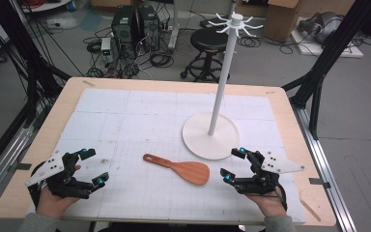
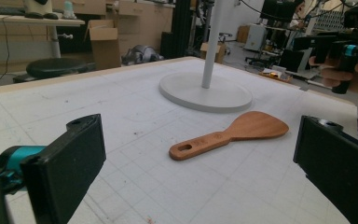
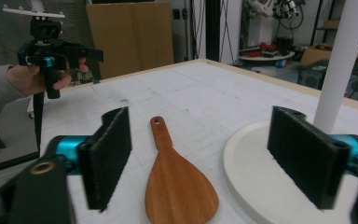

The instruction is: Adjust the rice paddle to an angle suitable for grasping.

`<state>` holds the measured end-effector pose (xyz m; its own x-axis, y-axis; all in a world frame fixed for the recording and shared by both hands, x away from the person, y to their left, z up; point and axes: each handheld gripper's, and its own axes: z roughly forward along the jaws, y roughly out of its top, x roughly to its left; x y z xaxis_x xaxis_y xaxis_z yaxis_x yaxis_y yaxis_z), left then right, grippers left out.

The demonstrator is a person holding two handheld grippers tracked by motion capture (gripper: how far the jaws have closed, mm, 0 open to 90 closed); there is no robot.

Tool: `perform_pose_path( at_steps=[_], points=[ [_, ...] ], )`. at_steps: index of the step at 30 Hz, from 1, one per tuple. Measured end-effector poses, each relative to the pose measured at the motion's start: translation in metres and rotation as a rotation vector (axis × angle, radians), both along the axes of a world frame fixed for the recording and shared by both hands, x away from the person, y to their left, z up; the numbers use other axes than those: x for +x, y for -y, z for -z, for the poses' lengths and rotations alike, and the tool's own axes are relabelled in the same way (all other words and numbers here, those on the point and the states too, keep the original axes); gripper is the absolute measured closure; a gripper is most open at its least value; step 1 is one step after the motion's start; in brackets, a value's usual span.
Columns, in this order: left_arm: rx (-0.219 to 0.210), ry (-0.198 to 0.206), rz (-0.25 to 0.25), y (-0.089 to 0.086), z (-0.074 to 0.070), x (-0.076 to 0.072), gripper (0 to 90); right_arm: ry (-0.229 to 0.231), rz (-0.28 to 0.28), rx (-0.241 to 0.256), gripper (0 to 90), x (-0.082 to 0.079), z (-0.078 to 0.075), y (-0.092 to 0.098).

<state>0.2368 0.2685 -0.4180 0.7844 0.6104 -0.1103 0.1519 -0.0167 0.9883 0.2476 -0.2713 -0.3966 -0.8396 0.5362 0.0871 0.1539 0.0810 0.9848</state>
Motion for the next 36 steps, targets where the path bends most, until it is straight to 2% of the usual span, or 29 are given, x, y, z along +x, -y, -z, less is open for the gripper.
perform_pose_path(
  at_steps=[1, 3, 5, 6, 7, 8, 9, 11, 15, 23, 25, 27, 34, 36],
  points=[
    [0.0, 0.0, 0.0, 0.0, 0.0, 0.0, 2.6, -0.012, -0.003, -0.002, 34.7, 0.001, 0.0, 0.0],
    [-0.011, -0.015, 0.009, 0.001, 0.001, 0.001, 2.6, -0.022, -0.001, -0.012, 43.8, 0.002, 0.001, 0.0],
    [-0.009, -0.012, 0.009, 0.002, 0.001, 0.001, 2.6, -0.043, -0.012, -0.015, 52.2, 0.003, 0.002, -0.001],
    [-0.01, -0.017, 0.011, 0.003, 0.001, 0.001, 2.6, -0.039, -0.02, -0.022, 57.1, 0.003, 0.002, -0.002],
    [-0.01, -0.017, 0.011, 0.003, 0.001, 0.001, 2.6, -0.039, -0.02, -0.022, 57.1, 0.003, 0.002, -0.002],
    [0.001, -0.013, 0.01, 0.003, 0.001, 0.001, 2.6, -0.03, -0.027, -0.024, 66.6, 0.003, 0.001, -0.003],
    [0.002, -0.015, 0.012, 0.003, 0.001, 0.0, 2.6, -0.024, -0.035, -0.025, 71.2, 0.003, 0.0, -0.004],
    [0.001, -0.012, 0.011, 0.003, 0.001, 0.0, 2.6, -0.022, -0.04, -0.02, 77.8, 0.002, -0.002, -0.006],
    [0.002, -0.009, 0.013, 0.003, 0.001, -0.002, 2.6, 0.017, -0.028, -0.026, 88.5, 0.002, -0.005, -0.012],
    [0.0, -0.005, 0.002, 0.001, 0.001, -0.006, 2.6, -0.01, -0.061, -0.063, 88.6, 0.01, -0.003, -0.027],
    [-0.014, 0.01, -0.004, -0.002, -0.002, -0.008, 2.6, -0.019, -0.074, -0.107, 88.6, 0.013, 0.001, -0.037],
    [-0.017, 0.011, -0.009, -0.004, -0.002, -0.009, 2.6, -0.026, -0.088, -0.124, 88.6, 0.017, 0.003, -0.042],
    [-0.01, 0.007, -0.014, -0.006, -0.001, -0.011, 2.6, -0.03, -0.111, -0.131, 88.7, 0.024, 0.003, -0.051],
    [-0.007, 0.006, -0.016, -0.006, -0.001, -0.012, 2.6, -0.051, -0.12, -0.126, 88.8, 0.029, 0.004, -0.055]
  ],
)
